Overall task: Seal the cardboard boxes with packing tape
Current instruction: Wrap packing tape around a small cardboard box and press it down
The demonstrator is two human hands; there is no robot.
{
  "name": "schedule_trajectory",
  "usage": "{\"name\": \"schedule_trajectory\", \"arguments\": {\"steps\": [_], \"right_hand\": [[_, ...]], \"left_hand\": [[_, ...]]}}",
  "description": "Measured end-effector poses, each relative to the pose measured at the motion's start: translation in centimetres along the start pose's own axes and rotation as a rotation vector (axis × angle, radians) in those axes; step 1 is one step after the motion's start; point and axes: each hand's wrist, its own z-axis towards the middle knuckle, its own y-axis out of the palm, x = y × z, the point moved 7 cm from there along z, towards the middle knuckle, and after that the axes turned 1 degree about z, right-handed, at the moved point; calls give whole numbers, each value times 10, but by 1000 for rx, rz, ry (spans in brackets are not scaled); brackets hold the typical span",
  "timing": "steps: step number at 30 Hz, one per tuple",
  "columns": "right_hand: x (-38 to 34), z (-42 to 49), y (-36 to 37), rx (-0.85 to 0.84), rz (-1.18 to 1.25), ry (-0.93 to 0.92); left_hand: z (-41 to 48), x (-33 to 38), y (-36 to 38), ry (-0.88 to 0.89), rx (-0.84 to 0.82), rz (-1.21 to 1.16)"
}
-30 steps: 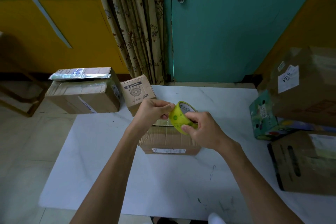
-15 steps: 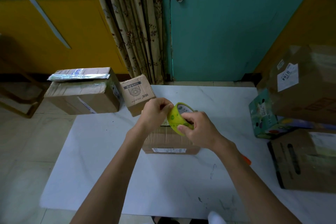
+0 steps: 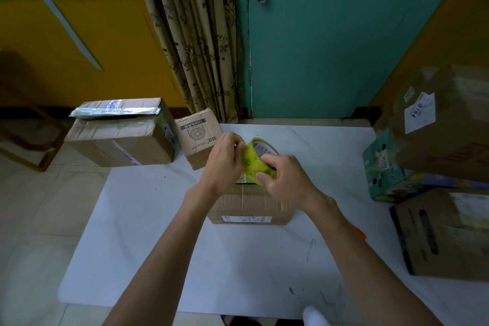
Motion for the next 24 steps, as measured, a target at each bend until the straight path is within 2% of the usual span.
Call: {"name": "schedule_trajectory", "arguments": {"steps": [5,12,16,18,20,24], "right_hand": [[0,2,2,-14,-36,-9],[3,1,3,-41,-54,-21],[9,1,6,-54,-68,-25],[10,0,8,-58,-70,-26],[11,0,10,-65,-72,-19],[12,1,14,-47,-72,18]], "left_hand": [[-1,-4,-7,-53,45,-43],[1,-23,-3,-403,-212,-497],[-4,-34,7,-583,-279,-692],[-5,-36,8,-616,-273,-680],[-4,-35,5,-598,-227,-568],[1,-21,1,-426,-87,-85]]}}
